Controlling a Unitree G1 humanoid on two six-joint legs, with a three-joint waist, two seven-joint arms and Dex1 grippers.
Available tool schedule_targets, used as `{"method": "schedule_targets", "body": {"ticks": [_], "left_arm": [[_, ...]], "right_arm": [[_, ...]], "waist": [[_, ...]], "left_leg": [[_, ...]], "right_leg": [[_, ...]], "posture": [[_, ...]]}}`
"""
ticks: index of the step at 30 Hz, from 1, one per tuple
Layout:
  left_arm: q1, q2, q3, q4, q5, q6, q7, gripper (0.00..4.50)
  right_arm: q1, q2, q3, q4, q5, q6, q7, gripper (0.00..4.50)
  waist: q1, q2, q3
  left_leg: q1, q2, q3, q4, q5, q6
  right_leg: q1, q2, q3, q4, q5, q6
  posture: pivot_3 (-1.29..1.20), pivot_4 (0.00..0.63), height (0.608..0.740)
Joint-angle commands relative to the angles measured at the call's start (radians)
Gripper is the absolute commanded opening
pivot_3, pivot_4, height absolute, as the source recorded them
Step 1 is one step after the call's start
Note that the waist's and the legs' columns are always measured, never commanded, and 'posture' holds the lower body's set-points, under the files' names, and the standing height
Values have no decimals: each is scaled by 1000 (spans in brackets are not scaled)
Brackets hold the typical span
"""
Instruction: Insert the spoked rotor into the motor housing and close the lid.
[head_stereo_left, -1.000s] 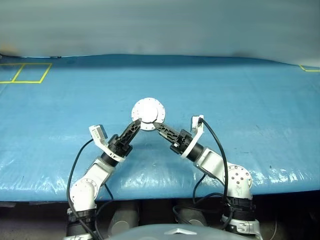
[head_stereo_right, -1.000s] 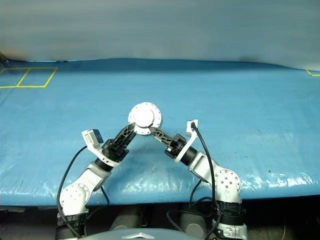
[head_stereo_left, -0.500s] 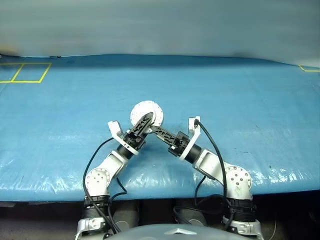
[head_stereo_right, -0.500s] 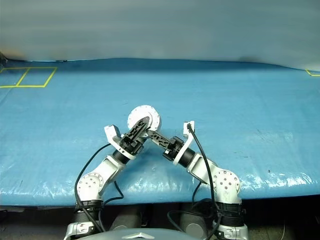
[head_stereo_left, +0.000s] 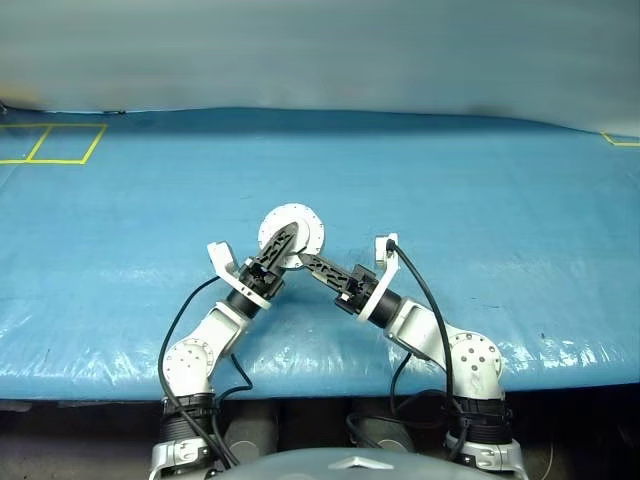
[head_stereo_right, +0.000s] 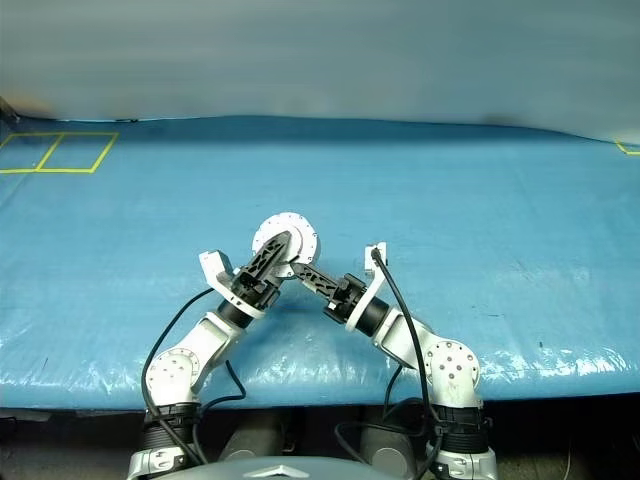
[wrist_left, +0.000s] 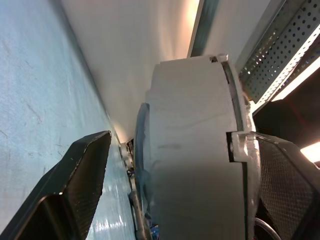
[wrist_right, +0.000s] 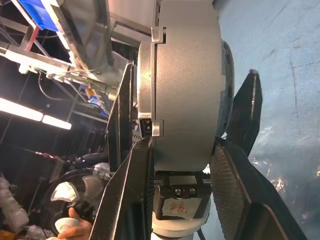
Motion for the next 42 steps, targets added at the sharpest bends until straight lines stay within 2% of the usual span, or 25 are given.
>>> {"method": "schedule_targets", "body": {"ticks": [1, 5, 9, 13, 16, 19, 22, 28, 34, 41, 42], "left_arm": [[-18, -25, -14, -40, 4, -13, -16, 3884], [-20, -19, -9, -44, 12, -25, 18, 2585], [-19, -19, 1, -55, 9, -49, 3, 2486], [-36, -22, 11, -45, 14, -66, 58, 2486], [-16, -27, -11, -84, 0, -64, 13, 2486], [-21, -32, -17, -77, 19, -68, 96, 2486], [-18, -29, -25, -83, 13, -71, 99, 2486], [-25, -30, -12, -84, 29, -101, 121, 2486], [-36, -14, 24, -85, 37, -141, 115, 2403], [-94, 34, 102, -9, 180, -264, 175, 2403], [-103, 39, 117, 8, 188, -278, 172, 2403]], "right_arm": [[-23, 9, 1, -48, 46, -11, 24, 1292], [-20, 9, 1, -48, 47, -14, 20, 1292], [-16, 12, -1, -45, 51, -19, 13, 1292], [-19, 12, 3, -38, 31, -24, -2, 1292], [-20, 27, -3, -24, 12, -47, -42, 1292], [-19, 38, -4, -23, -10, -71, -60, 1292], [-20, 54, -10, -13, -18, -87, -74, 1292], [-25, 42, 1, -10, -23, -69, -57, 3187], [-24, 36, 9, -15, -30, -73, -49, 3213], [-22, 23, 17, -28, -78, -94, -44, 3213], [-22, 12, 28, -34, -125, -110, -49, 3213]], "waist": [[-1, 0, 0], [-1, 0, 0], [0, 0, 0], [0, 0, 0], [-1, 0, 0], [-1, 0, 0], [0, 0, 0], [0, -1, 1], [-2, -1, 1], [1, -1, 1], [0, -1, 1]], "left_leg": [[0, 0, 0, 0, 0, 0], [0, 0, 0, 0, 0, 0], [0, 0, 0, 0, 0, 0], [0, 0, 0, 0, 0, 0], [0, 0, 0, 0, 0, 0], [0, 0, 0, 0, 0, 0], [0, 0, 0, 0, 0, 0], [0, 0, 0, 0, 0, 0], [0, 0, 0, 0, 0, 0], [0, 0, 0, 0, 0, 0], [0, 0, 0, 0, 0, 0]], "right_leg": [[0, 0, 0, 0, 0, 0], [0, 0, 0, 0, 0, 0], [0, 0, 0, 0, 0, 0], [0, 0, 0, 0, 0, 0], [0, 0, 0, 0, 0, 0], [0, 0, 0, 0, 0, 0], [0, 0, 0, 0, 0, 0], [0, 0, 0, 0, 0, 0], [0, 0, 0, 0, 0, 0], [0, 0, 0, 0, 0, 0], [0, 0, 0, 0, 0, 0]], "posture": [[0, 150, 740], [0, 150, 740], [0, 150, 740], [0, 150, 740], [0, 150, 740], [0, 150, 740], [0, 150, 740], [0, 150, 740], [0, 150, 740], [0, 150, 740], [0, 150, 740]]}}
